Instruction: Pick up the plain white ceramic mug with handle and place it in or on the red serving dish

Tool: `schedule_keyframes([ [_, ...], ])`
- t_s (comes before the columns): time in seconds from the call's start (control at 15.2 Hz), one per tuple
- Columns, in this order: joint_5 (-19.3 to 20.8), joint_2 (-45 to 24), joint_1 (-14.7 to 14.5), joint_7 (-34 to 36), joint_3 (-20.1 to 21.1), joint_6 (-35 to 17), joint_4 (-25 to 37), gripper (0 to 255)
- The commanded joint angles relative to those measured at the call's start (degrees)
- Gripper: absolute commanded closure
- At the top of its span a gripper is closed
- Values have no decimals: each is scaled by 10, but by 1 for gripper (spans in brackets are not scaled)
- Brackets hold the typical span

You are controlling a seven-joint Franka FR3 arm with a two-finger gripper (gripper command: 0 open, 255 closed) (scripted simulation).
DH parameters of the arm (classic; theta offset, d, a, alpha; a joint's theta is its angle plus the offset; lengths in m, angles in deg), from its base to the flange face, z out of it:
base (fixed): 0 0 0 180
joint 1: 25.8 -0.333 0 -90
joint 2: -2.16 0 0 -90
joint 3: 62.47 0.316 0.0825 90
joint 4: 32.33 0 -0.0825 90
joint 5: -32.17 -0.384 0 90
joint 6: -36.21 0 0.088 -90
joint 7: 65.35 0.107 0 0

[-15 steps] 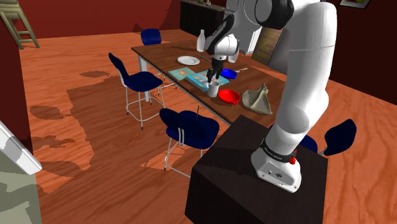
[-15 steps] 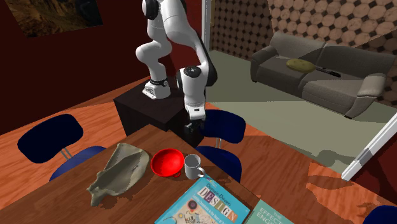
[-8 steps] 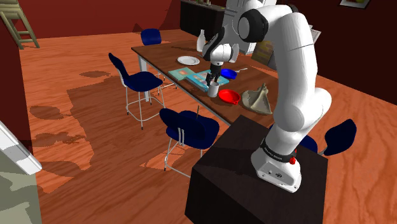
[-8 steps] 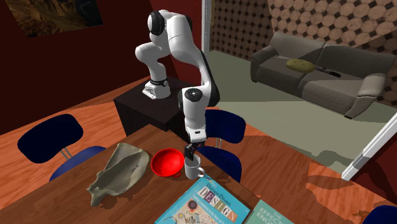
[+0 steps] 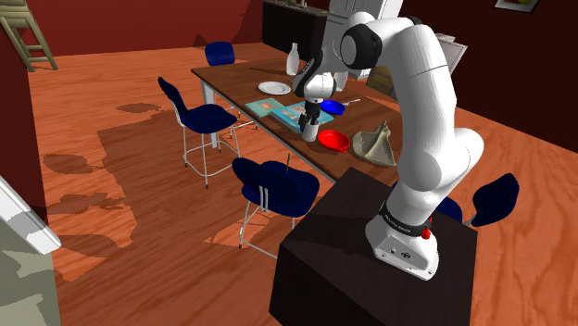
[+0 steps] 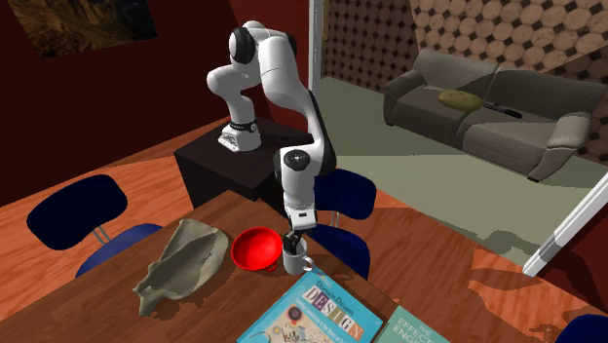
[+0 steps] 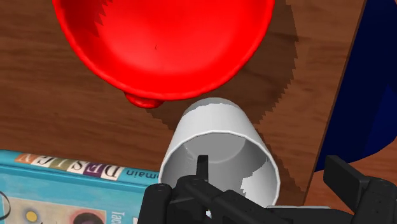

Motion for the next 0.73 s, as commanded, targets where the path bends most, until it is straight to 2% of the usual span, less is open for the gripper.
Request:
schedule_keyframes([
  [0.0,-1,-4,1,-1,1,-3,2,0],
  [0.4,-1,-4,1,-1,1,-3,2,0],
  [0.46,-1,-4,1,-1,1,-3,2,255],
  [0.66,-1,-4,1,-1,1,-3,2,255],
])
